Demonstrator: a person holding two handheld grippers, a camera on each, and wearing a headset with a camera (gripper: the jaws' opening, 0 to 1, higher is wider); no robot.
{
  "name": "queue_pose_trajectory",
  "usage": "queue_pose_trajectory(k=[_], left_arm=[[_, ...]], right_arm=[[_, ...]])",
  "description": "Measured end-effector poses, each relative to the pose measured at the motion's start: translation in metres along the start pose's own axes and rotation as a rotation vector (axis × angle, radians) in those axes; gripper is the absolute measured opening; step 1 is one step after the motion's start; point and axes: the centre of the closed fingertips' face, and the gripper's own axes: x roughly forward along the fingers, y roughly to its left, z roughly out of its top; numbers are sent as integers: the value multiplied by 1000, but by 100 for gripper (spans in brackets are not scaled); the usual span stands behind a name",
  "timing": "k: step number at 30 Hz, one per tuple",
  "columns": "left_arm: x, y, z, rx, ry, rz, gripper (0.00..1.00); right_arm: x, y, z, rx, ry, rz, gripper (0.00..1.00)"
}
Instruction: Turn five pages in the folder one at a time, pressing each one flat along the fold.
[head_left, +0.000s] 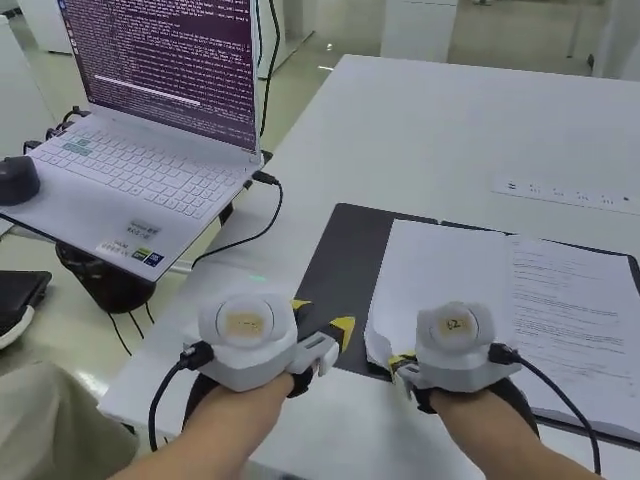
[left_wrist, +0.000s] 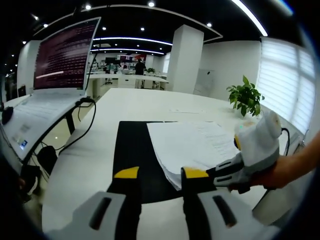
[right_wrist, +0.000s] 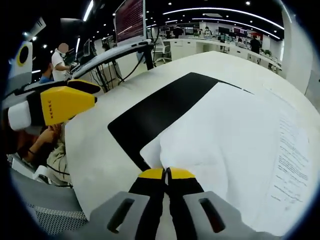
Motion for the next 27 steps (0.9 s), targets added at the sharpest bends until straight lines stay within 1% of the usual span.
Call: queue_pose_trajectory(k=[4,8,9,10,13,16,19,20,21,23,25,27], left_arm=[[4,-2,-3,3,11,-1,30],[9,-6,-7,9,27,-6,30],[9,-7,-7,9,27,-7,30],[10,-8,-7,11,27,-9,30],[12,-11,-8,16,31,-12,30],[15,-13,-9,21,39,-14,30],[22,-16,-10,24,49,-20,30],[26,-18,-11,29,55,-23,30],[29,-20,-11,32,55,-26,30],[36,-25,-10,39,61,-35,30],[43,-32,-9,51,66,-45,30],[50,-37,-10,61,74,-54,30]], right_arm=[[-1,1,1,-2,-30,8,1],[-2,7,1,-15,-73,39,7],[-2,7,1,-23,-80,36,7],[-3,8,0,-21,-86,43,8],[-4,10,0,8,-100,58,10],[-9,13,0,19,-114,72,13],[-19,15,4,53,-150,90,11],[-22,15,4,56,-156,91,10],[-25,14,4,56,-162,88,6],[-35,8,7,64,-193,73,1],[-42,2,8,82,-207,63,0],[-49,-7,9,101,-224,48,0]])
